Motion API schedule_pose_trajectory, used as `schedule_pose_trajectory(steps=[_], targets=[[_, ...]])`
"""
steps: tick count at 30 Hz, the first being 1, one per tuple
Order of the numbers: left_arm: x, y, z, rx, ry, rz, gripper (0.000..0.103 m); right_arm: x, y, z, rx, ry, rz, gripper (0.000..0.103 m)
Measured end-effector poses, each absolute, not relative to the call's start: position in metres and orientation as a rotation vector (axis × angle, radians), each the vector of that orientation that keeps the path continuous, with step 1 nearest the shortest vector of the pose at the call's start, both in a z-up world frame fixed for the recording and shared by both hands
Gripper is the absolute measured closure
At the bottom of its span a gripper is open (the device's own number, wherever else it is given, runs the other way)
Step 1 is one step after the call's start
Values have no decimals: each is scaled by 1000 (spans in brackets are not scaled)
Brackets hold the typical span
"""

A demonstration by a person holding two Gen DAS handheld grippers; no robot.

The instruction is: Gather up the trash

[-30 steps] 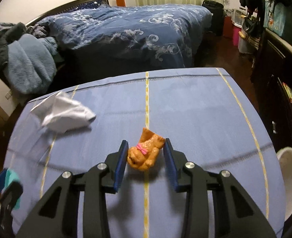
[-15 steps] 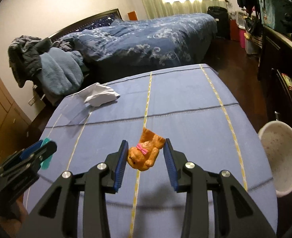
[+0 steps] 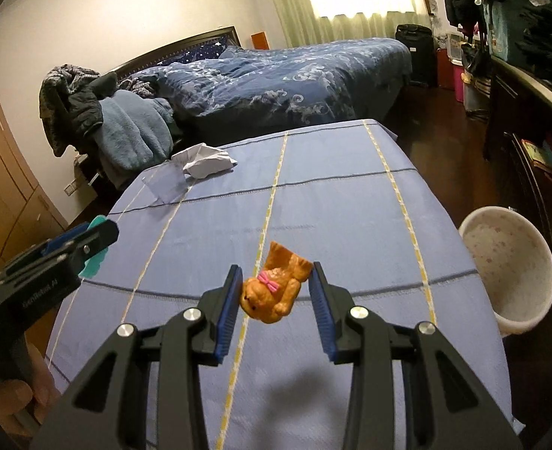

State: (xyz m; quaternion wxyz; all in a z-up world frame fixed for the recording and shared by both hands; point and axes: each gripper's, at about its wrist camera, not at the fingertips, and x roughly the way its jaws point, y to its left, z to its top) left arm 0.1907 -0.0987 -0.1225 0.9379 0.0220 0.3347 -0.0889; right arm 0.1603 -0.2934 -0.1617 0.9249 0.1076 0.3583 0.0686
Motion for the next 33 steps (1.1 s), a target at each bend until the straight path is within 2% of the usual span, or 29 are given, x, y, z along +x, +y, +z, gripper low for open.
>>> schedule_pose_trajectory(steps=[19, 23, 25, 26, 33], targets=[[183, -234, -111, 188, 629, -359, 60, 109, -406, -168, 334, 654, -30, 66], [185, -241, -118, 225, 645, -354, 59, 103, -424, -171, 355, 647, -50, 66], [186, -230, -130, 234, 674, -324, 40, 102, -430, -173, 368, 647, -48, 66], [186, -222, -135, 235, 683, -307, 26, 102, -431, -174, 372, 646, -46, 65], [195, -178, -186, 207, 863, -238, 27, 108, -418, -176, 369, 654, 32, 66]])
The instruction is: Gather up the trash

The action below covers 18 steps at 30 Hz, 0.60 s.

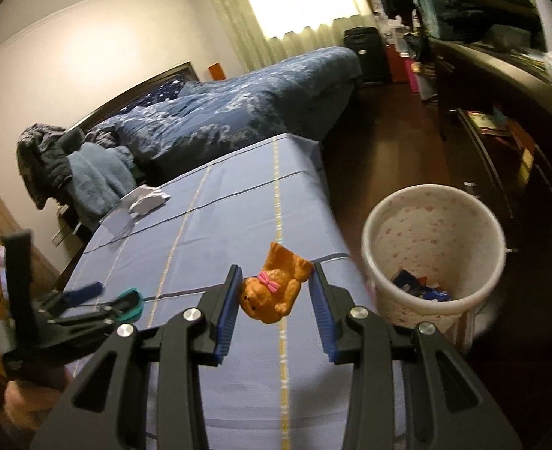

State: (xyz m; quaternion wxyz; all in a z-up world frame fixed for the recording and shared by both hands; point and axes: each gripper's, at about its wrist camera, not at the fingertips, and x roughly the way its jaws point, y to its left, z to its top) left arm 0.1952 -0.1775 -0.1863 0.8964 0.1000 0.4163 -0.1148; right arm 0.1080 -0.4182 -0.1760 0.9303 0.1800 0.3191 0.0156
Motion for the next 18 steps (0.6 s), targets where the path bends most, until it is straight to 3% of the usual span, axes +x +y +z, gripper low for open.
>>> schedule_pose_trajectory(steps=[4, 5, 6, 9, 14, 18], targets=[[200, -180, -199, 248, 861, -221, 30, 110, -408, -176, 364, 661, 63, 66], [204, -181, -205, 262, 875, -216, 47, 110, -407, -176, 366, 663, 68, 66], [206, -182, -208, 289, 870, -196, 57, 111, -407, -176, 368, 665, 73, 66], [202, -186, -209, 341, 831, -184, 75, 110, -406, -176, 366, 668, 75, 66], [198, -176, -195, 251, 806, -227, 86, 109, -406, -176, 366, 665, 78, 66], [195, -166, -177, 186, 776, -267, 87, 109, -405, -177, 370, 669, 80, 66]])
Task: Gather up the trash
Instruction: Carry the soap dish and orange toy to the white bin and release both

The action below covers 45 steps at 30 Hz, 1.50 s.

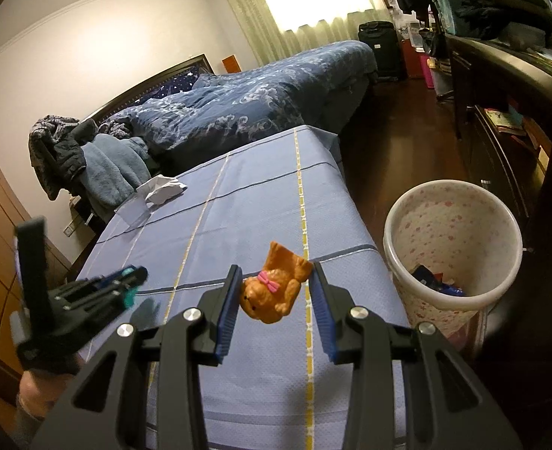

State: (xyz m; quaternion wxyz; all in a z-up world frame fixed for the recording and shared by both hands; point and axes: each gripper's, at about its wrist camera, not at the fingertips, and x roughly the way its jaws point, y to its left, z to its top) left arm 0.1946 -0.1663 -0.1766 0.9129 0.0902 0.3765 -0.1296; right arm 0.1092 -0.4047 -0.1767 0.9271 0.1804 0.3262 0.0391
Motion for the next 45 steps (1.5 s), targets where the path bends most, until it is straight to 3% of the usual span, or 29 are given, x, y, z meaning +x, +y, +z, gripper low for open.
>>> schedule_pose_trajectory(steps=[11, 22, 34, 36, 38, 45], targets=[[198, -180, -152, 119, 752, -371, 87, 110, -408, -177, 372, 661, 74, 66], [215, -322, -124, 153, 655, -673, 86, 117, -493, -177, 407, 614, -136, 66], [258, -464, -156, 230, 696, -827, 85, 157, -574, -223, 456, 633, -255, 64], [265, -470, -160, 211, 711, -828, 63, 161, -580, -227, 451, 639, -267, 63], [267, -468, -160, 178, 698, -821, 5, 164, -588, -230, 450, 638, -285, 56], [273, -442, -145, 99, 647, -774, 4, 163, -594, -234, 445, 644, -327, 53]])
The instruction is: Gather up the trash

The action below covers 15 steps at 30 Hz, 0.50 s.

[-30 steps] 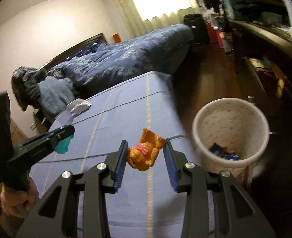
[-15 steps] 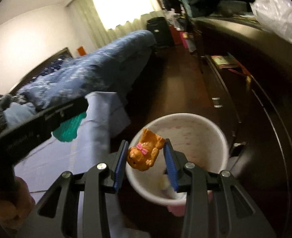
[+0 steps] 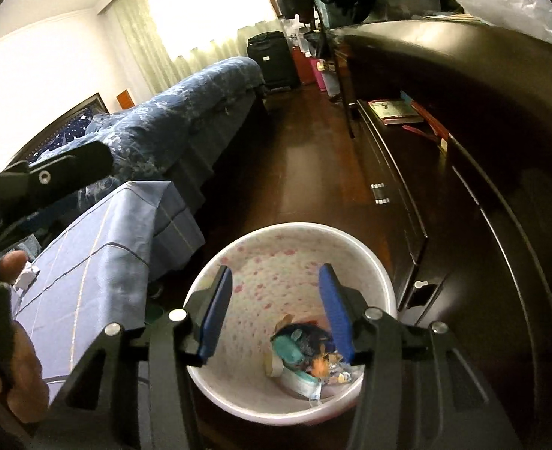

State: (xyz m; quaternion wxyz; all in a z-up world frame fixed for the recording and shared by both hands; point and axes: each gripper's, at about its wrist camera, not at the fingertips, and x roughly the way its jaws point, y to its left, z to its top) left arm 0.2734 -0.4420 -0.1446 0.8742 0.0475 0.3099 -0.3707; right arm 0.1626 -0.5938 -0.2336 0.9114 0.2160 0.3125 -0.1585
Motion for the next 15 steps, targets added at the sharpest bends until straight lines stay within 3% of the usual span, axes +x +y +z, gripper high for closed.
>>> schedule_pose_trajectory(steps=[6, 15], targets=[[270, -401, -133, 112, 614, -677, 4, 153, -569, -216, 397, 638, -311, 47], [275, -282, -141, 181, 637, -383, 4, 148, -470, -170, 222, 606, -123, 30]])
